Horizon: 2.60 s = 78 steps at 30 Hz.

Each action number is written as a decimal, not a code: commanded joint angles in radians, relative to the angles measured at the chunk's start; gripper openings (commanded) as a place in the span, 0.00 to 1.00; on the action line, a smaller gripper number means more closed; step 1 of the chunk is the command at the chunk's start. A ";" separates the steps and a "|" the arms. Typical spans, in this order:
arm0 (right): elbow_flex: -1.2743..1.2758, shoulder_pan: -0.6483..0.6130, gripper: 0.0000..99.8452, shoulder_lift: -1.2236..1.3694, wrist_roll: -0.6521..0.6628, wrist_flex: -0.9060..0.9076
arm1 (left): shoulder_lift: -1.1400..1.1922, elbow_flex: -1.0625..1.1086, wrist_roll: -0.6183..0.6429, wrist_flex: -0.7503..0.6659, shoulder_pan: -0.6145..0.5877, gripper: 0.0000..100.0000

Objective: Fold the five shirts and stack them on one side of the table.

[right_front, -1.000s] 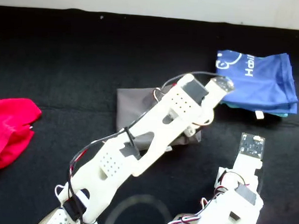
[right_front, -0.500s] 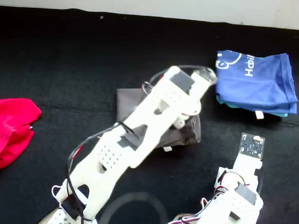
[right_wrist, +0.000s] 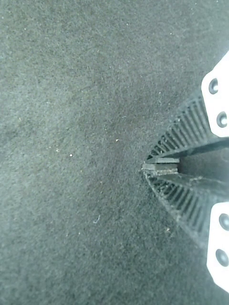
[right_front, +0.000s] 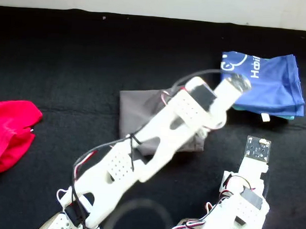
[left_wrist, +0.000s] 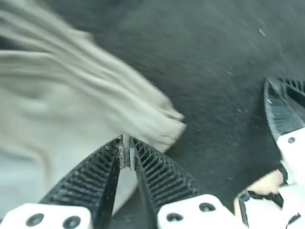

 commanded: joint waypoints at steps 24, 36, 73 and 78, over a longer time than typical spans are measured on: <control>-0.099 0.004 0.01 -0.015 0.005 0.090 | 0.203 -0.044 0.000 -0.137 -0.565 0.01; -0.865 -0.530 0.01 0.278 -0.190 0.472 | 0.183 -0.042 0.005 -0.135 -0.584 0.01; -0.665 -0.605 0.01 0.519 -0.193 0.196 | 0.242 0.054 0.000 -0.224 -0.705 0.01; -0.757 -0.608 0.01 0.263 -0.192 0.335 | 0.243 -0.113 0.003 -0.132 -0.691 0.01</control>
